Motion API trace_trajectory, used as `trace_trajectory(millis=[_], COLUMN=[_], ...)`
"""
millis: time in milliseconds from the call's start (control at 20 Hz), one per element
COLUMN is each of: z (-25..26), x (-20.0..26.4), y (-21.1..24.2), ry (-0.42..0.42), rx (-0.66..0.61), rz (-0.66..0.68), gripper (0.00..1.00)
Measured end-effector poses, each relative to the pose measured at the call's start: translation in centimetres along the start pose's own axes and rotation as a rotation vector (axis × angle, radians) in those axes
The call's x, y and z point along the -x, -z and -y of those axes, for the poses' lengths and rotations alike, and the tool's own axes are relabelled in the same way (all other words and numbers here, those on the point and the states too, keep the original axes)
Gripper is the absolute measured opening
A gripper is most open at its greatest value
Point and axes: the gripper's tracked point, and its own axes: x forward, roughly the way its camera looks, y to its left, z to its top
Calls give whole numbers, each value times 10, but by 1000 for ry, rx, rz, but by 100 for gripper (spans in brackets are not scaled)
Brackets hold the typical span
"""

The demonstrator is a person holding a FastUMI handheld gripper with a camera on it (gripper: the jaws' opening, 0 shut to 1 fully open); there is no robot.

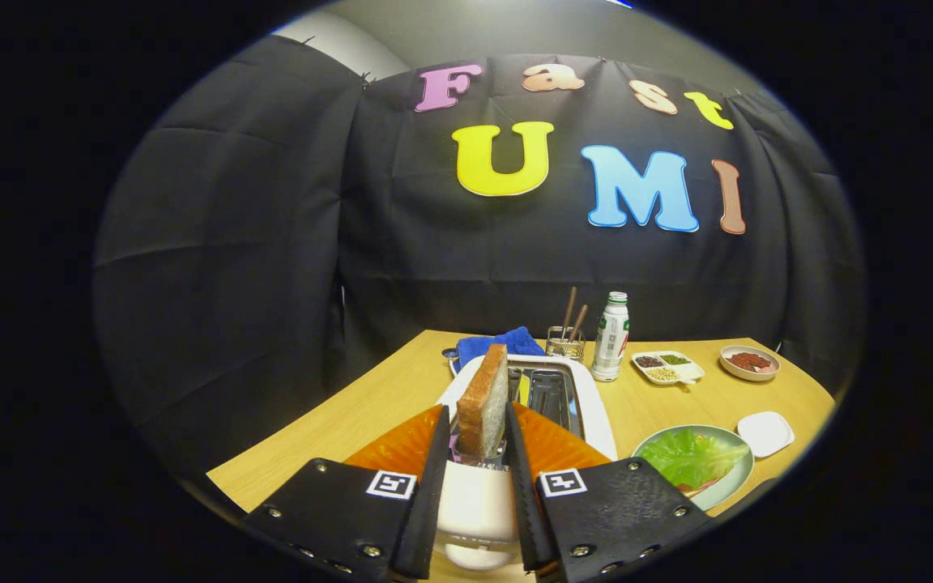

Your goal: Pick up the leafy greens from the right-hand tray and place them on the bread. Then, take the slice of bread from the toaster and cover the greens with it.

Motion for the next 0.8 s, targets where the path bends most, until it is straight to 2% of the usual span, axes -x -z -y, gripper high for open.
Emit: trace_trajectory(millis=[350, 450, 550, 600, 650, 800], z=[-2, -4, -1, 8, 1, 8], x=[-15, -17, -18, -5, -18, -15], y=[-1, -2, -3, -7, -2, -10], ry=[17, 2, 4, 19, -7, 12], rx=[42, 44, 50, 25, -5, -14], rz=[-4, -5, 13, 19, 21, 39], gripper=[41, 23, 26, 17, 9, 9])
